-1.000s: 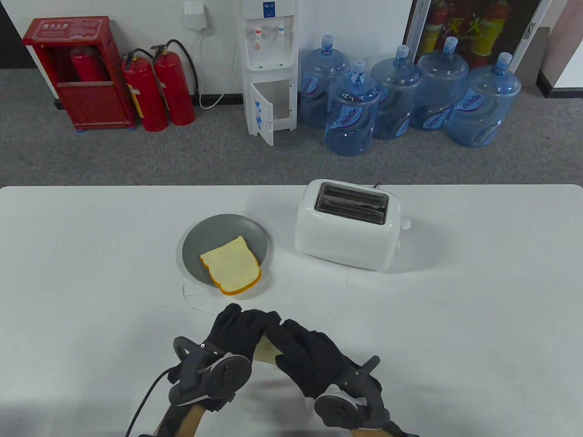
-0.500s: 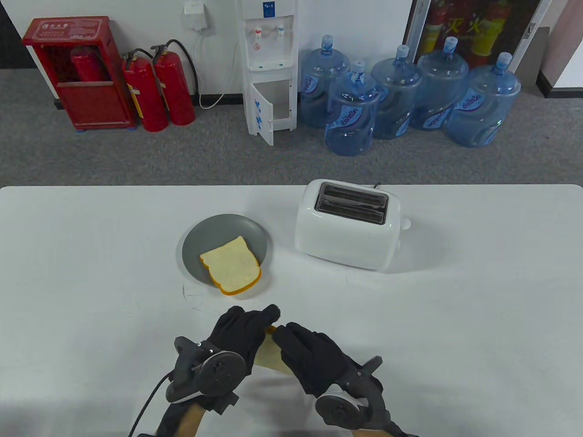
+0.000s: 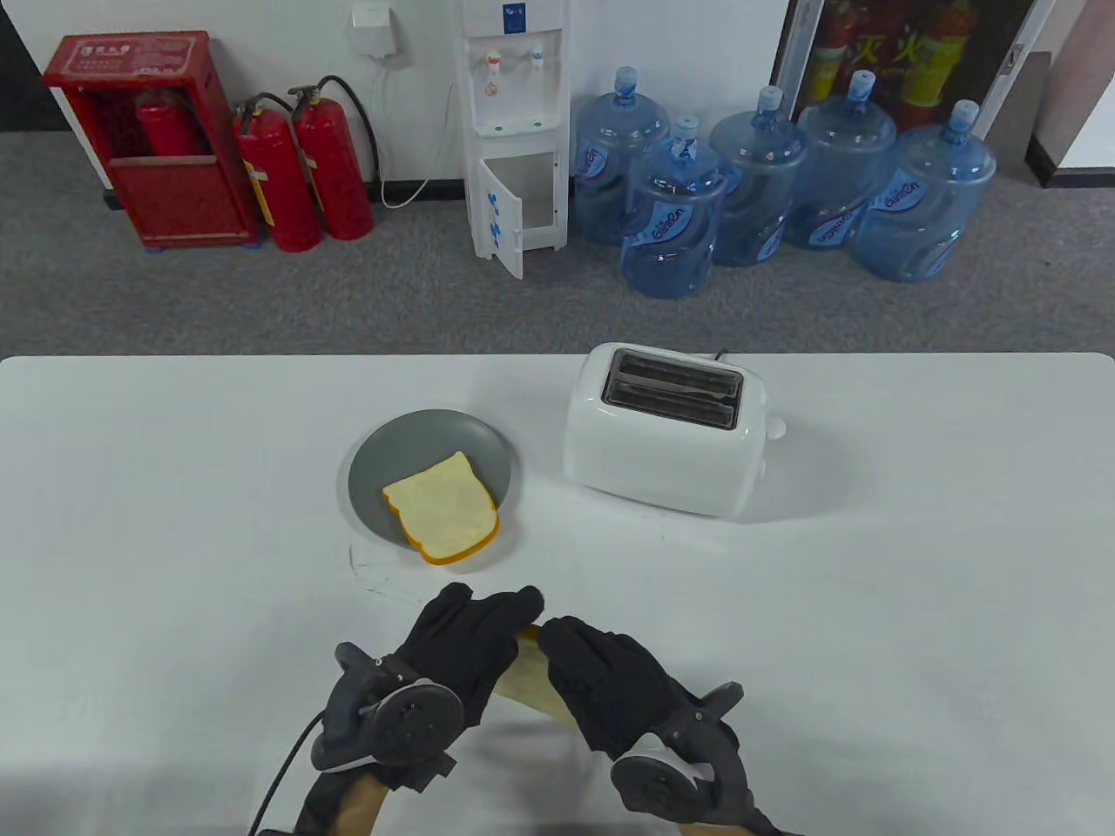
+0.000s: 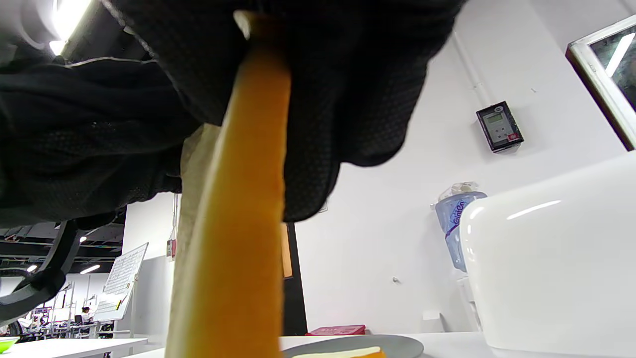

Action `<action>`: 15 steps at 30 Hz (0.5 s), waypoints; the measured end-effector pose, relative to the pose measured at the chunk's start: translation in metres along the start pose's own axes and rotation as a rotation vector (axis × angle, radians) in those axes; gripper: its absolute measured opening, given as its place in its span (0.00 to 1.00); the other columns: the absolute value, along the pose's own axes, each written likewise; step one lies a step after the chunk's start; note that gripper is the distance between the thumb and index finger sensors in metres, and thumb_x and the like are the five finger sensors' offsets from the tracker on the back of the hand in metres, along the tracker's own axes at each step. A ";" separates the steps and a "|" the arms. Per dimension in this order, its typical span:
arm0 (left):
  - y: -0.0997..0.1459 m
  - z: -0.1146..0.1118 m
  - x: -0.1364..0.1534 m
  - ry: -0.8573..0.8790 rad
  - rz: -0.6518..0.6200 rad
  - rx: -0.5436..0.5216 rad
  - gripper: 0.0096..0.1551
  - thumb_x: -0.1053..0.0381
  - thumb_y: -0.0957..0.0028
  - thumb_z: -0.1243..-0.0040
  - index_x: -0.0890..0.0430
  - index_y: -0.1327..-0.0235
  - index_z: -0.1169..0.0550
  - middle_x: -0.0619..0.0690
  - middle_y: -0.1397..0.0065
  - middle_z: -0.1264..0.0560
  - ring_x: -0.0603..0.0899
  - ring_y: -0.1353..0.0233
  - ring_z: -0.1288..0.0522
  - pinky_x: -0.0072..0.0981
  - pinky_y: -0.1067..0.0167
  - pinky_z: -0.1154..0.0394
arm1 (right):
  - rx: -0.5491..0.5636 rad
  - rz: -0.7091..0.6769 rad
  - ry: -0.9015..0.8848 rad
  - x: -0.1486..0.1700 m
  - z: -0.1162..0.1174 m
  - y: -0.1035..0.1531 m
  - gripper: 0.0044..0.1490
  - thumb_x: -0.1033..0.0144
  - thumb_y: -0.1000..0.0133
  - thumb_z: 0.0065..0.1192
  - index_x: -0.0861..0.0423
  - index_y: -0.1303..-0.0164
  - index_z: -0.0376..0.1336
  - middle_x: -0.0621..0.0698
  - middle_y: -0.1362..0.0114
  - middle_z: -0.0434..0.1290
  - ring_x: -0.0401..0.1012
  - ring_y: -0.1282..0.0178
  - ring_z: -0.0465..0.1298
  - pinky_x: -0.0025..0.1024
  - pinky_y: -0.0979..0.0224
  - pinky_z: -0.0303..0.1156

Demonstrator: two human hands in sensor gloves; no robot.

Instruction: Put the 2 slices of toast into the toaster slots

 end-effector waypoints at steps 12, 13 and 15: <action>0.009 0.023 0.026 -0.104 0.168 -0.118 0.38 0.34 0.40 0.52 0.40 0.15 0.39 0.45 0.11 0.40 0.62 0.11 0.38 0.63 0.19 0.43 | 0.019 -0.001 0.047 -0.001 -0.003 0.000 0.37 0.58 0.33 0.67 0.41 0.16 0.52 0.48 0.25 0.74 0.32 0.42 0.89 0.34 0.28 0.85; 0.010 0.024 0.029 -0.138 0.184 -0.119 0.38 0.33 0.41 0.53 0.39 0.15 0.40 0.45 0.10 0.42 0.63 0.10 0.41 0.63 0.19 0.44 | 0.019 -0.003 0.047 -0.001 -0.003 0.000 0.37 0.58 0.33 0.67 0.42 0.16 0.52 0.47 0.25 0.74 0.32 0.42 0.89 0.34 0.28 0.85; 0.012 0.025 0.034 -0.182 0.214 -0.120 0.40 0.31 0.41 0.54 0.38 0.14 0.42 0.46 0.09 0.45 0.65 0.09 0.45 0.65 0.19 0.47 | 0.022 -0.004 0.048 -0.002 -0.003 0.000 0.37 0.58 0.33 0.67 0.41 0.16 0.52 0.47 0.25 0.74 0.32 0.42 0.89 0.34 0.28 0.85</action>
Point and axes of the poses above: the tracker on the back of each hand, its own x axis roughly to the little-finger side, its own y axis roughly from the fingertips to the wrist, z = x × y, the point moved 5 cm from there along -y, roughly from the wrist to the fingertips
